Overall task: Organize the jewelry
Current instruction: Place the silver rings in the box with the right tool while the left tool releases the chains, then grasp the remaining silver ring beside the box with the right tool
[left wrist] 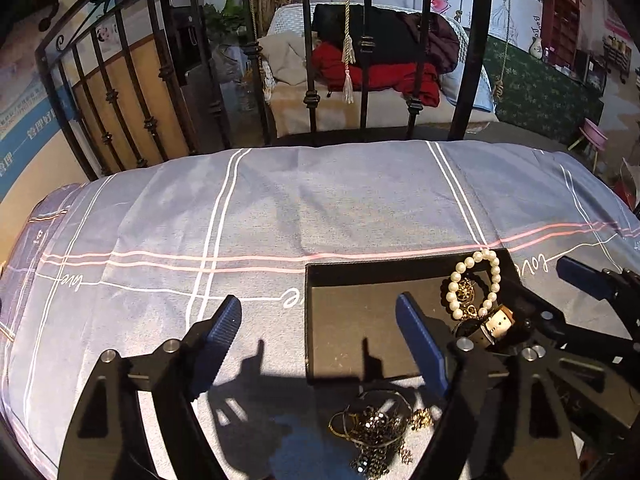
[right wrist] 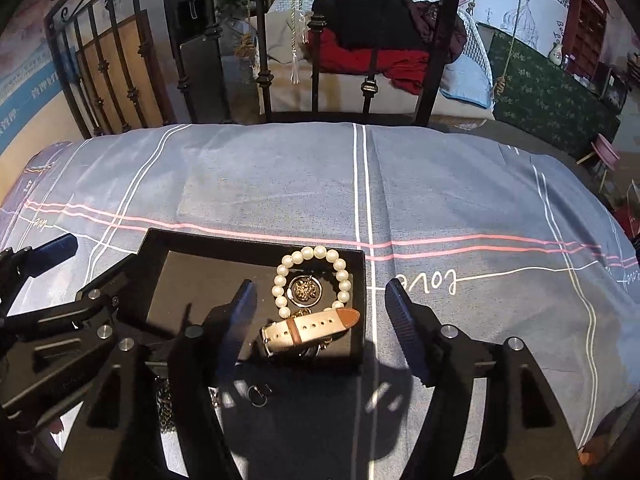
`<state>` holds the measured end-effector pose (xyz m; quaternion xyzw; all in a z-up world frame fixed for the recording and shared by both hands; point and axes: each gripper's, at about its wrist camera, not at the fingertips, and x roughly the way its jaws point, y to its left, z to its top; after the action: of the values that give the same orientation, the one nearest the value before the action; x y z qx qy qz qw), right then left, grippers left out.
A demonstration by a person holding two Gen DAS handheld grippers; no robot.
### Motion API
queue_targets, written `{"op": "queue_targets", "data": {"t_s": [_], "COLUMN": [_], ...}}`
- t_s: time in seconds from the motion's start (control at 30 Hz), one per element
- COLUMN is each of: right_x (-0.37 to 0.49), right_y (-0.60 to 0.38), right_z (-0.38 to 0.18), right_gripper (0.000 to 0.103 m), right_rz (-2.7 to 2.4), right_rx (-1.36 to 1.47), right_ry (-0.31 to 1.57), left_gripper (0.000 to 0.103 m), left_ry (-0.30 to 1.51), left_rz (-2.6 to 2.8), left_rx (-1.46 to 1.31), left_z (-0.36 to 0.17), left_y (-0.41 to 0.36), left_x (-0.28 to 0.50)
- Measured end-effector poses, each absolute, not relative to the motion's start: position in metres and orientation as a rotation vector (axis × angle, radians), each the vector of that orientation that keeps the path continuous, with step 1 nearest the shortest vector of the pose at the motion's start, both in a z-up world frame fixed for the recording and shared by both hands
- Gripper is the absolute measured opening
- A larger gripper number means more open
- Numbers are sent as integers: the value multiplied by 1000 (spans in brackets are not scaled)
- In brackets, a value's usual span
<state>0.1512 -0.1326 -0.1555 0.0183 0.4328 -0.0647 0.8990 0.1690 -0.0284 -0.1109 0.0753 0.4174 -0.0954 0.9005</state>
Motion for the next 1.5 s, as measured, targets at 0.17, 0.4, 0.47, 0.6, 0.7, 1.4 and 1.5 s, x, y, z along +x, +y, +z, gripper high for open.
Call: {"op": "queue_targets", "data": {"t_s": [0.17, 0.4, 0.47, 0.6, 0.7, 1.4, 1.5], "right_x": [120, 65, 58, 58, 70, 101, 96], "right_y": [-131, -126, -121, -107, -98, -98, -103], "right_z": [-138, -155, -172, -196, -207, -226, -208], "right_gripper": [73, 75, 75, 75, 74, 21, 21], "right_rz": [-134, -120, -109, -82, -69, -45, -38], "right_rx": [18, 41, 58, 69, 49, 76, 99], "right_ry": [859, 887, 921, 953, 966, 992, 949], "left_gripper": [94, 97, 97, 97, 97, 97, 97], "left_ry": [839, 886, 913, 944, 965, 992, 980], "left_rz": [-218, -230, -223, -238, -239, -238, -243], "left_rx": [194, 227, 211, 190, 223, 228, 231], "left_z": [-101, -122, -133, -155, -166, -180, -175], "left_y": [-17, 13, 20, 26, 25, 20, 17], "left_x": [143, 99, 94, 94, 102, 129, 126]}}
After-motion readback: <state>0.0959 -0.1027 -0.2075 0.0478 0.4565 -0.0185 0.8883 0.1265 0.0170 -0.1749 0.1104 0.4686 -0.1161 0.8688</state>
